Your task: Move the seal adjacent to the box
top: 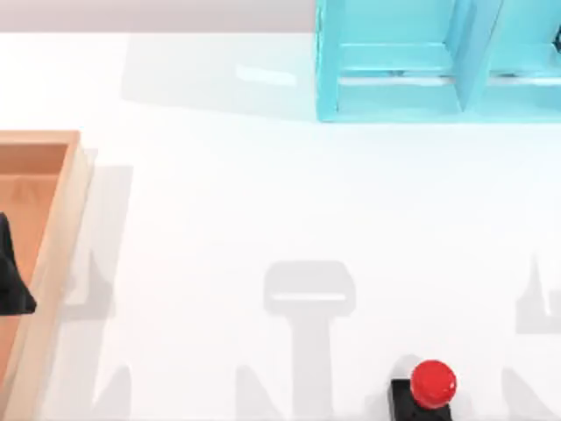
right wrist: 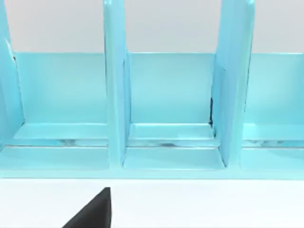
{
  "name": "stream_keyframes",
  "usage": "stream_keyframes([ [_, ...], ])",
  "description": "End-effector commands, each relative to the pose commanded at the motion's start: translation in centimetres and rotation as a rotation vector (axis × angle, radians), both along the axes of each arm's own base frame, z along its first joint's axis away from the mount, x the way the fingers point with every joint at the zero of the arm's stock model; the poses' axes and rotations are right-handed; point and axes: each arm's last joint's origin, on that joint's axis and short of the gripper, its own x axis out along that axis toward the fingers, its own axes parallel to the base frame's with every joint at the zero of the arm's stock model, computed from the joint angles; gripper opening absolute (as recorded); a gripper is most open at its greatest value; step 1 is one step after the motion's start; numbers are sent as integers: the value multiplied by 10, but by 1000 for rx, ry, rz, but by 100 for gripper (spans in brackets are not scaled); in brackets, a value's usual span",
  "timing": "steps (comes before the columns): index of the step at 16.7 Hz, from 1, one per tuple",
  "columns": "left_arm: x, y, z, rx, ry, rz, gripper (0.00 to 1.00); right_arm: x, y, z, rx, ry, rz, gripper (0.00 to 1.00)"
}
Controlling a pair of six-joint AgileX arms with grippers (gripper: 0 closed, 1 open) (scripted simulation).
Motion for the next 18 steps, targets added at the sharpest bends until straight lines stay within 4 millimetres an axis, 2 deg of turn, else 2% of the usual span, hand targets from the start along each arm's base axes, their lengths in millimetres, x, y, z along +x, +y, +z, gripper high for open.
stream_keyframes([
  [5, 31, -12, 41, -164, 326, 13, 100, 0, 0, 0, 0, 0, 0, 100],
  [8, 65, -30, 65, -242, 544, 37, 100, 0, 0, 0, 0, 0, 0, 100],
  [10, 91, -49, 76, -273, 689, 59, 100, 0, 0, 0, 0, 0, 0, 100],
  [14, 141, -106, 86, -276, 943, 95, 100, 0, 0, 0, 0, 0, 0, 100],
  [16, 157, -145, 86, -250, 1049, 99, 100, 0, 0, 0, 0, 0, 0, 100],
  [18, 165, -188, 83, -209, 1140, 94, 100, 0, 0, 0, 0, 0, 0, 100],
])
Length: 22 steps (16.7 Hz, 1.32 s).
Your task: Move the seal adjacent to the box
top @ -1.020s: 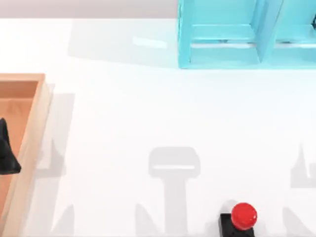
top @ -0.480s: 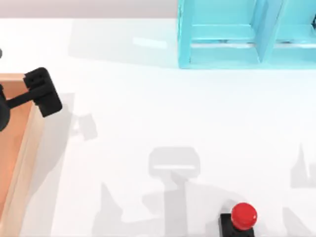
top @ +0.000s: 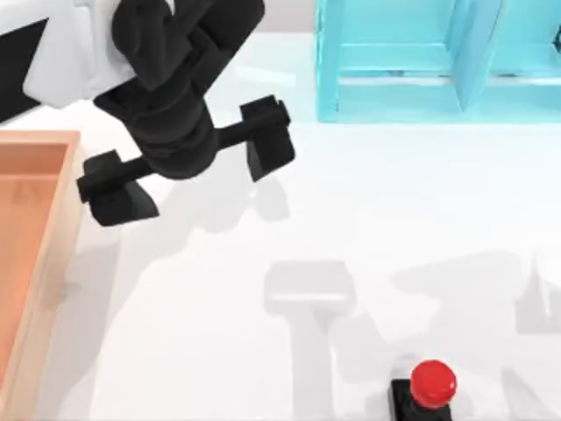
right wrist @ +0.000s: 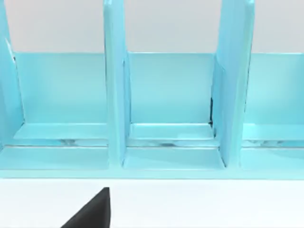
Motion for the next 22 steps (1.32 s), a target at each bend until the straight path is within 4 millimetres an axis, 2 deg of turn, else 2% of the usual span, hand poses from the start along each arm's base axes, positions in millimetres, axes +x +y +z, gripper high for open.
stream_keyframes([
  [3, -4, -63, -7, 39, 102, -59, 100, 0, 0, 0, 0, 0, 0, 100],
  [6, -24, -118, -14, 74, 171, -127, 100, 0, 0, 0, 0, 0, 0, 100],
  [9, -54, -161, -19, 105, 223, -203, 100, 0, 0, 0, 0, 0, 0, 100],
  [11, -75, -183, -20, 115, 242, -253, 100, 0, 0, 0, 0, 0, 0, 100],
  [13, -93, -198, -20, 124, 256, -294, 100, 0, 0, 0, 0, 0, 0, 100],
  [16, -107, -209, -19, 124, 262, -325, 100, 0, 0, 0, 0, 0, 0, 100],
  [22, -106, -208, -19, 122, 260, -322, 100, 0, 0, 0, 0, 0, 0, 100],
])
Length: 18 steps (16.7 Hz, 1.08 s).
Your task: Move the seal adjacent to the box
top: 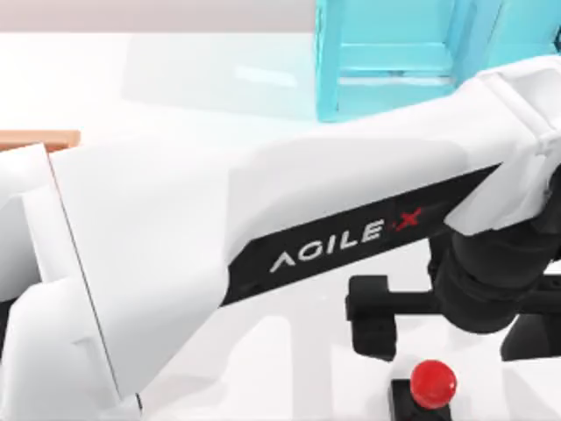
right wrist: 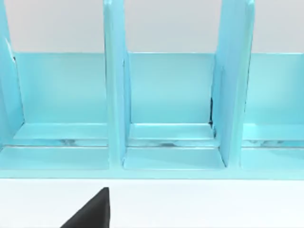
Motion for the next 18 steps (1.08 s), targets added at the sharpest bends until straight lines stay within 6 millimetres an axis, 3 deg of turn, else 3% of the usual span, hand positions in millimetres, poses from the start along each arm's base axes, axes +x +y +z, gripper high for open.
stream_keyframes([
  [3, 0, -3, -18, 3, 2, -3, 100, 0, 0, 0, 0, 0, 0, 100],
  [11, -1, -2, -96, 1, 2, -3, 100, 0, 0, 0, 0, 0, 0, 100],
  [16, -1, -1, -100, 2, 2, -3, 100, 0, 0, 0, 0, 0, 0, 100],
  [18, -1, -1, -100, 2, 2, -3, 85, 0, 0, 0, 0, 0, 0, 100],
])
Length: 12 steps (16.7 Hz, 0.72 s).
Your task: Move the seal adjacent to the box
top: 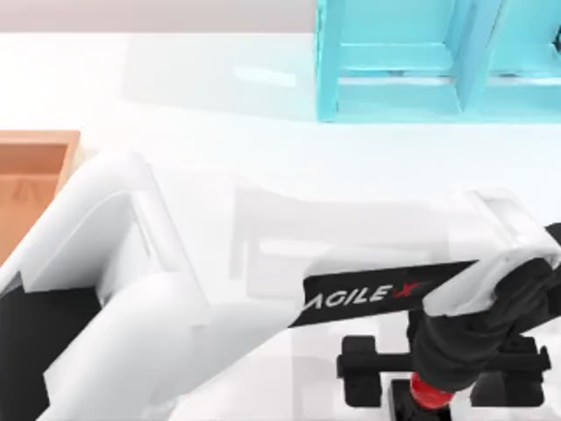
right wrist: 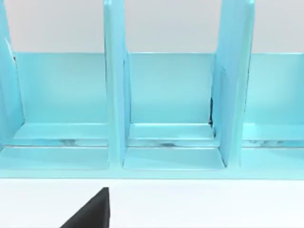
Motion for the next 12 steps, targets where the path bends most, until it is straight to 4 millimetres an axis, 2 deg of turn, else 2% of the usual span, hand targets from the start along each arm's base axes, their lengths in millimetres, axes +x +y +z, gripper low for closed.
stream_keyframes([
  [11, 0, 0, 0, 0, 0, 0, 2, 0, 0, 0, 0, 0, 0, 100],
  [12, 0, 0, 0, 0, 0, 0, 0, 0, 0, 0, 0, 0, 0, 100],
])
